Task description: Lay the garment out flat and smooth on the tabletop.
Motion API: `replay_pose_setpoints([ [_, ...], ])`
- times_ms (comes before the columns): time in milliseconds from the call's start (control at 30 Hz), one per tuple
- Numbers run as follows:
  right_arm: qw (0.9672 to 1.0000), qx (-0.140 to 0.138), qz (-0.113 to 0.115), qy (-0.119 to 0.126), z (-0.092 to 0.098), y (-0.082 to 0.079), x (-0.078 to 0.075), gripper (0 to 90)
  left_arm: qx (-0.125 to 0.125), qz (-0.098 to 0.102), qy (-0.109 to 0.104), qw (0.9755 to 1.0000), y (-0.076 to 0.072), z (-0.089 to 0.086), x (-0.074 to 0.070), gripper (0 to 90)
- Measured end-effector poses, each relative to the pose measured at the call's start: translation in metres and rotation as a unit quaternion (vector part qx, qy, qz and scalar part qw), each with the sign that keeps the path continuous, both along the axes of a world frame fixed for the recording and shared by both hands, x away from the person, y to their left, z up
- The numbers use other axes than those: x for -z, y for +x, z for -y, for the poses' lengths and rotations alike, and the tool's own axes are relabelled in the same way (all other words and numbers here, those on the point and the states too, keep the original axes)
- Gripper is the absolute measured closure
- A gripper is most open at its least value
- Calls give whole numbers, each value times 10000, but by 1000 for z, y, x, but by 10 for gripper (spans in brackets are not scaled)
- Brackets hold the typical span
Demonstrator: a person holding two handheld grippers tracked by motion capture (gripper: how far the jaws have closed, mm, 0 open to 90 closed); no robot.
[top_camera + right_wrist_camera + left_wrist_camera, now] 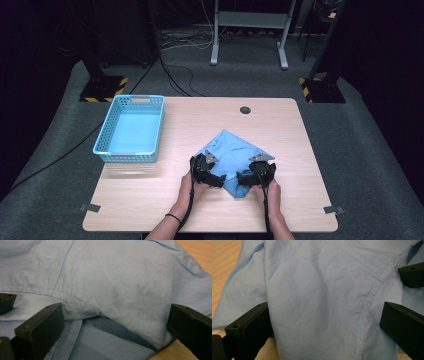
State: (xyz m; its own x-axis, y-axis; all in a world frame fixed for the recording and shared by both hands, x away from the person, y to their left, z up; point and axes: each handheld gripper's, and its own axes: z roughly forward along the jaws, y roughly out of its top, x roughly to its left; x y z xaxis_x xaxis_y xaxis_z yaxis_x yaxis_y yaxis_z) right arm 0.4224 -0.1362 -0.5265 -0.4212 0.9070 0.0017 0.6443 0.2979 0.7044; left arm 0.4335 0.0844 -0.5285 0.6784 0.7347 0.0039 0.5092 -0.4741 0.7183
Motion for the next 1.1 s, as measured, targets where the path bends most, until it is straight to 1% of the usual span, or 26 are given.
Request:
replay_pose_setpoints([
  [267, 10000, -56, 28, -1, 2, -10, 1, 3, -29, 4, 12, 10000, -12, 1, 0, 0],
  [633, 9998, -200, 54, -1, 4, -31, 1, 8, -91, 19, 18, 10000, -35, 2, 0, 3],
  [1100, 9997, -243, 71, 9, 6, -55, 2, 9, -48, 16, 9, 10000, -55, 3, 1, 3],
])
